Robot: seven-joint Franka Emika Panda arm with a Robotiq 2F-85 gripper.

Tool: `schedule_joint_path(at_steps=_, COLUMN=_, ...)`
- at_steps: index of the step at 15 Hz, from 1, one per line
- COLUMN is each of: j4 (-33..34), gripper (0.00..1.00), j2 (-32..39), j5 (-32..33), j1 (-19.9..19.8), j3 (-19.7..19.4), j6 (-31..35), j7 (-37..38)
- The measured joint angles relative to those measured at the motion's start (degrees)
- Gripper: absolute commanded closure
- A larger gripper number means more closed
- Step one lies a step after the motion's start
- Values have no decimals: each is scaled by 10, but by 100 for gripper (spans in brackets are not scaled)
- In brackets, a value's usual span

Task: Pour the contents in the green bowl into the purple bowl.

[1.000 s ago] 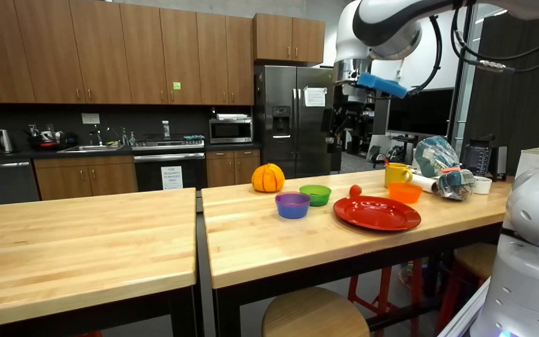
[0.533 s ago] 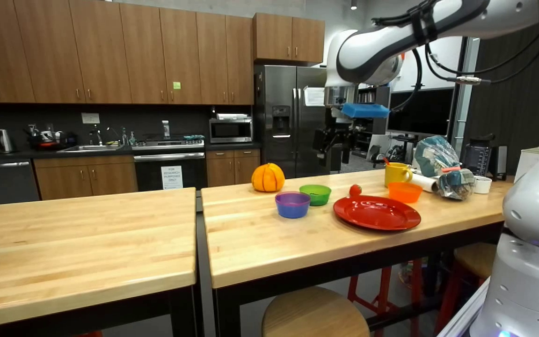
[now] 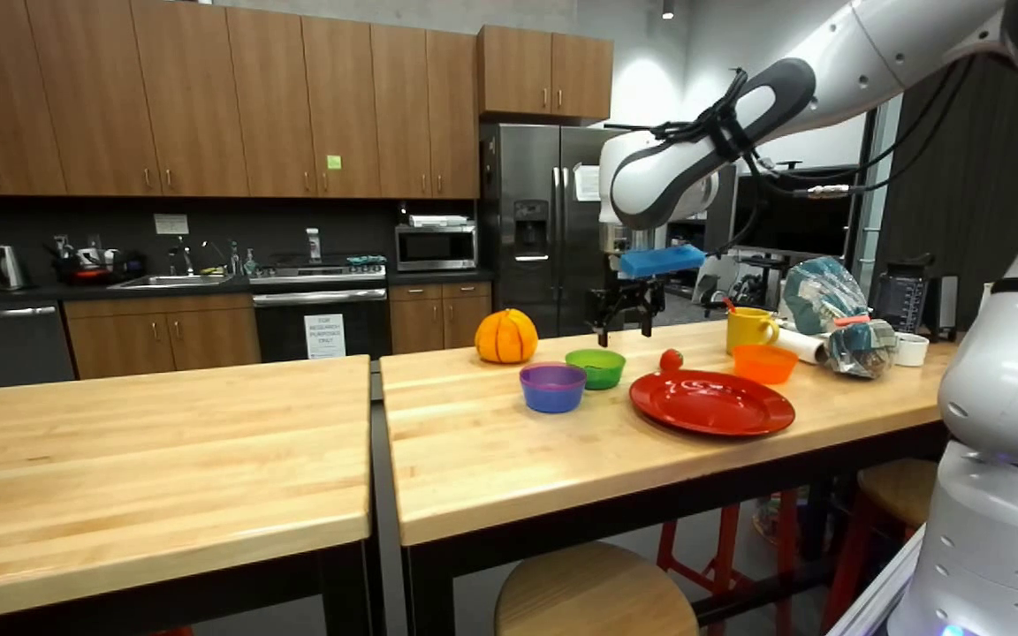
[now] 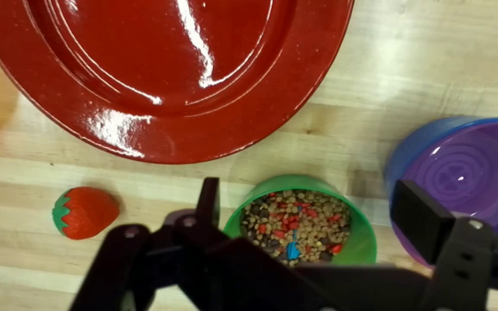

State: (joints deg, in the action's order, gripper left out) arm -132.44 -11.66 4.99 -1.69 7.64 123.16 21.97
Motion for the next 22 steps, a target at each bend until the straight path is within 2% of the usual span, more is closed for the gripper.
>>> schedule_joint_path(at_steps=7, j4=43, gripper=0, j2=84, j5=34, j1=-5, j3=-32, j6=40, j7=109)
schedule_joint_path(at_steps=18, j4=51, gripper=0, j2=93, j5=38, j1=-4, j3=-37, j6=42, j7=122)
schedule_joint_path(at_steps=22, j4=55, gripper=0, j2=108, j5=46, j1=-5, j3=-59, j6=60, j7=135)
